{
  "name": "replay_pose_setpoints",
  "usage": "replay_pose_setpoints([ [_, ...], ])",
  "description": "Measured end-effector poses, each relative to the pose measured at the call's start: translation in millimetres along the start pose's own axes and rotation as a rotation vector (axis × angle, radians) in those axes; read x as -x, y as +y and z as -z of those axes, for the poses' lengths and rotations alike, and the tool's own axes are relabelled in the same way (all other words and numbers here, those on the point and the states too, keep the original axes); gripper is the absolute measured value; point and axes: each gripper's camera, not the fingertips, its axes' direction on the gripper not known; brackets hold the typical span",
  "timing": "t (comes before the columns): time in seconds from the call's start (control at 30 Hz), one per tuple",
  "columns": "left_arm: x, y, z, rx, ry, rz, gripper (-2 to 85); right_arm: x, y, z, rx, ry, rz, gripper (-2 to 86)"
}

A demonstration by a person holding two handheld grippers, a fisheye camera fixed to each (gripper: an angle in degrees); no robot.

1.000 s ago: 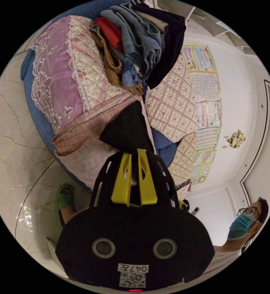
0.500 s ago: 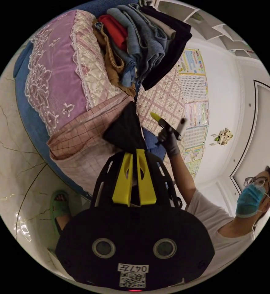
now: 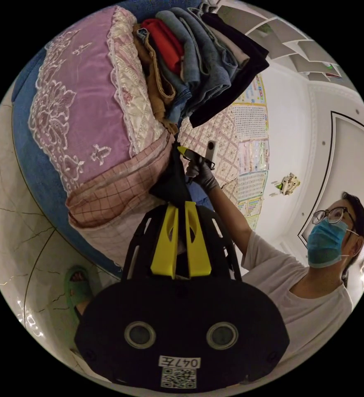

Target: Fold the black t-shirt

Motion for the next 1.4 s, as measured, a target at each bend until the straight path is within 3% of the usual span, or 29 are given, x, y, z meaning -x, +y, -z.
replay_pose_setpoints([
  [0.1,-19,6,-15,-0.009,-0.013,-0.029,-0.9,-2,-7,-4,0.040,-0.019,0.045,-0.2],
  [0.17,-43,11,-25,-0.022,-0.036,-0.088,-0.9,6,-3,18,-0.042,0.077,0.090,-0.5],
  [0.33,-140,32,-80,-0.015,-0.151,-0.341,-1.0,17,39,66,-0.224,0.081,0.131,-0.5],
  [0.6,-280,134,-304,0.314,-0.314,-0.707,-0.9,28,166,123,-0.473,0.074,0.144,-0.3],
  [0.73,-283,188,-411,0.432,-0.370,-0.737,-0.9,30,244,141,-0.538,0.105,0.099,-0.6],
  [0.9,-274,247,-526,0.595,-0.453,-0.811,-0.9,31,312,140,-0.419,0.157,0.013,-0.8],
  [1.23,-238,301,-652,0.779,-0.617,-0.914,-0.8,46,389,123,-0.269,0.215,-0.106,1.9],
  [1.4,-229,334,-692,0.845,-0.615,-1.081,0.9,76,415,141,-0.284,0.279,-0.196,6.2],
])
